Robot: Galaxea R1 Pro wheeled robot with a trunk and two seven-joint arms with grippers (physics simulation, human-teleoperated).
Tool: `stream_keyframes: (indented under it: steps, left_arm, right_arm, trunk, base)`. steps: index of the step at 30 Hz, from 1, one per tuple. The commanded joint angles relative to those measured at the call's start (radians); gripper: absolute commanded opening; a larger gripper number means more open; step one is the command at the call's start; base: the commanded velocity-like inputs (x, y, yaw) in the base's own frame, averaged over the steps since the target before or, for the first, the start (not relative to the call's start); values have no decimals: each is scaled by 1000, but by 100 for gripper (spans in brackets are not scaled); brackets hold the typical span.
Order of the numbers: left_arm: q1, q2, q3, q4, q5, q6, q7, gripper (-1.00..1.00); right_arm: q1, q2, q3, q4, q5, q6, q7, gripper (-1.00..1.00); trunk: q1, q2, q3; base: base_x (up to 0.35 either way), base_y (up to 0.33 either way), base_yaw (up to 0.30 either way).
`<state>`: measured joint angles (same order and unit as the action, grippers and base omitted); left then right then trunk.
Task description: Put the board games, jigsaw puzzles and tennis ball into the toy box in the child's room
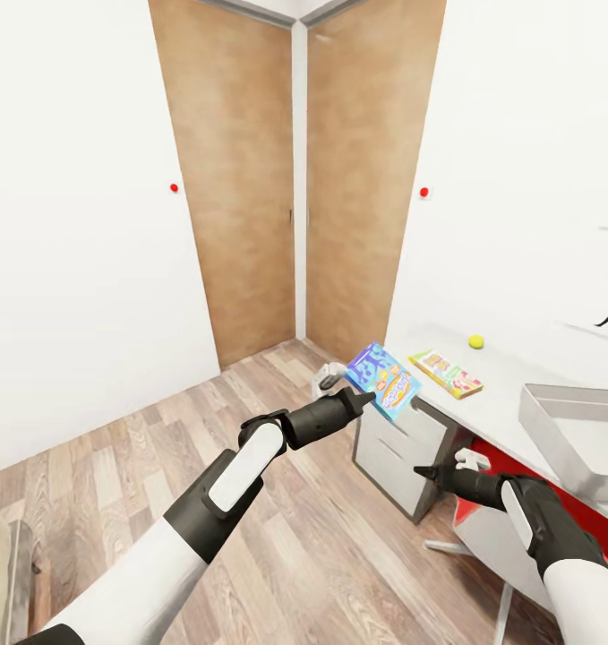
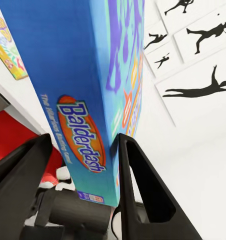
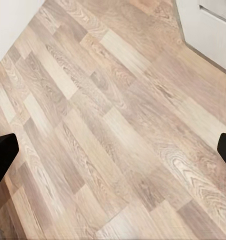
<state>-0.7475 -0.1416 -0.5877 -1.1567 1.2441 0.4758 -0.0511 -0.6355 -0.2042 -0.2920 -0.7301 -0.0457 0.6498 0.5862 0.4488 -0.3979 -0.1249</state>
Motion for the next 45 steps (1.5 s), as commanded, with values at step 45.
stream_keyframes:
  steps: [45]
  left_arm:
    - [13,7,-1,-64,4,6,2,-100]
  right_arm:
    - [455,-30,-65,-872,-22,228,115,100]
  trunk:
    - [1,-2,7]
  base:
    - [99,0,0]
